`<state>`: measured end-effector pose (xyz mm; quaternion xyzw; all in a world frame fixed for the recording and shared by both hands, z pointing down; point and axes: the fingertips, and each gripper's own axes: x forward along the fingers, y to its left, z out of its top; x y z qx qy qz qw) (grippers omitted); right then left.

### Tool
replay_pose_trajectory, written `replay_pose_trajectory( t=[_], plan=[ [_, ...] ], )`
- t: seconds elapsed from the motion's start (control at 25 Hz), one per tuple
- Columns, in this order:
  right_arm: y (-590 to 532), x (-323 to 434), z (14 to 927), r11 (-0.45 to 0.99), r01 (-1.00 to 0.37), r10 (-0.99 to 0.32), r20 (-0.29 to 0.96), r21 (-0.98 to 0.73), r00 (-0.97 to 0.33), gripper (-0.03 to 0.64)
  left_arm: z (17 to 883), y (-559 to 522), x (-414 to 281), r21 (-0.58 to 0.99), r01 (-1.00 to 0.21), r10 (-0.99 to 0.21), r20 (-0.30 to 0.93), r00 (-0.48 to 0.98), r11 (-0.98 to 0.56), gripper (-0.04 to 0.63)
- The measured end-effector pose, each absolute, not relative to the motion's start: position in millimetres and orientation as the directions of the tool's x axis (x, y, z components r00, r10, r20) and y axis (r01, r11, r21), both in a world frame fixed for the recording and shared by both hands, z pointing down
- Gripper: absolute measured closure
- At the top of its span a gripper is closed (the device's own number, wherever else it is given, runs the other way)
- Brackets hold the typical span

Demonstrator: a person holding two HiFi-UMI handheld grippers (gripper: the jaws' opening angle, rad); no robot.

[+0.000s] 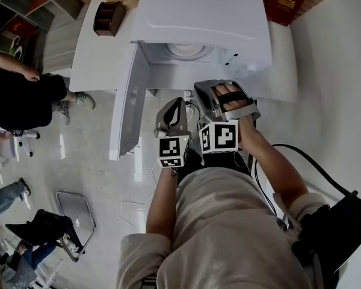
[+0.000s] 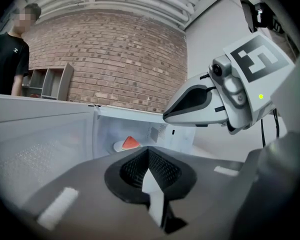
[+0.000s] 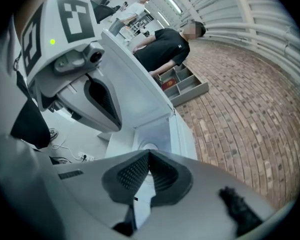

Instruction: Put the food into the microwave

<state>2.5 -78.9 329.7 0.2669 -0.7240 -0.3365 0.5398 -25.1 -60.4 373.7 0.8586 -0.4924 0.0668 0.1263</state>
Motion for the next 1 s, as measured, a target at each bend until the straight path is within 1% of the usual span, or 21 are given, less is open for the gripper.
replay_pose_trajectory(
  t=[0.64, 1.0],
  plan=[
    [-54.2, 8.3, 307.9, 0.580, -0.053, -0.784, 0.539, 0.813, -0.309, 0.606, 345.4, -45.4, -22.0, 0.118, -0.862, -0.840, 0.193, 0.508, -0.494, 0.588],
    [-52.8, 6.8, 307.6, 0.574, -0.059, -0.787, 0.530, 0.817, -0.316, 0.606, 342.0, -45.5, -20.4, 0.108, -0.861, -0.841, 0.183, 0.509, -0.498, 0.588]
  ],
)
